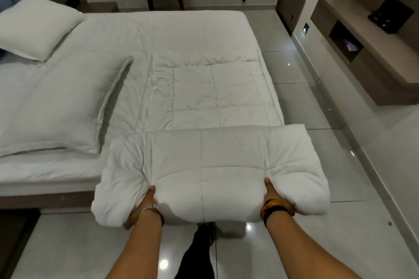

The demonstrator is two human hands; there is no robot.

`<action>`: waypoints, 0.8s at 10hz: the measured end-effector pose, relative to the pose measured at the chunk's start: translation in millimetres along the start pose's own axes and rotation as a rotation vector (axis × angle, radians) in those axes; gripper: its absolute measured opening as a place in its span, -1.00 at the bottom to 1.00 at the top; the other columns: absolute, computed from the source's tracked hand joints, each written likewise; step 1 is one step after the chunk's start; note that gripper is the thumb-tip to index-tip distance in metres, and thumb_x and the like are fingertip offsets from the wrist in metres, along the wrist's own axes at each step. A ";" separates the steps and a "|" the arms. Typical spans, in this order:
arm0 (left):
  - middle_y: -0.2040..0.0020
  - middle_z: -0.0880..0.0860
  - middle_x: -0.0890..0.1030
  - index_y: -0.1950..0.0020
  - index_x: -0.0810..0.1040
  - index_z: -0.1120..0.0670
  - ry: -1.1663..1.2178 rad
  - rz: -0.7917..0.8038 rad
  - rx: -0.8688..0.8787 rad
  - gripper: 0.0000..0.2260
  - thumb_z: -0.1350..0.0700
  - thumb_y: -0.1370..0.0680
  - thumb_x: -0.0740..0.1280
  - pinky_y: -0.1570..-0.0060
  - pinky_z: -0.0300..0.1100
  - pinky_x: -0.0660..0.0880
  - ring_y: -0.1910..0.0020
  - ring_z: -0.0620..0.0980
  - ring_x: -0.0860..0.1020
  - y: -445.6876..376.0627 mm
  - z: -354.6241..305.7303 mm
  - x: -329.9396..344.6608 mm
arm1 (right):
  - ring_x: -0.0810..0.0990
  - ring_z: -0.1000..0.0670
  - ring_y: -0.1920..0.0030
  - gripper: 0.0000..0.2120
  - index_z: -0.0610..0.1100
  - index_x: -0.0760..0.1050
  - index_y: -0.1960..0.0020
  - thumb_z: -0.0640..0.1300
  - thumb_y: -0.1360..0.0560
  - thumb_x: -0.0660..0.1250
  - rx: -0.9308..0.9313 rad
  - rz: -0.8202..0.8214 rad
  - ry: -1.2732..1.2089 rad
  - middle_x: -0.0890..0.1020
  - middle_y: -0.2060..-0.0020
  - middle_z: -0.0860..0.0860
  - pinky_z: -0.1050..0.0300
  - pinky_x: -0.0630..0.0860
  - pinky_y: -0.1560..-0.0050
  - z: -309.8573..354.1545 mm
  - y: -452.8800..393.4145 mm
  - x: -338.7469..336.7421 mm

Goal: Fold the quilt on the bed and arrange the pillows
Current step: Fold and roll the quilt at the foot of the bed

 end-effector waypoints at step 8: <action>-0.64 0.10 0.21 -0.68 -0.02 -0.01 0.451 -0.113 -0.157 0.35 -0.43 -0.11 0.63 -0.43 0.36 0.37 -0.52 0.24 0.36 -143.5 -209.3 226.1 | 0.44 -0.11 -0.47 -0.41 -0.08 0.43 -0.56 0.01 -0.57 0.47 -0.788 0.145 0.325 0.39 -0.49 -0.15 0.39 0.30 -0.27 167.6 -67.9 321.0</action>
Point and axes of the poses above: each hand's wrist, its own y-axis away from the middle knuckle, its own x-axis out of the palm, z = x × y, the point moved 3 cm from there along -y, towards the middle knuckle
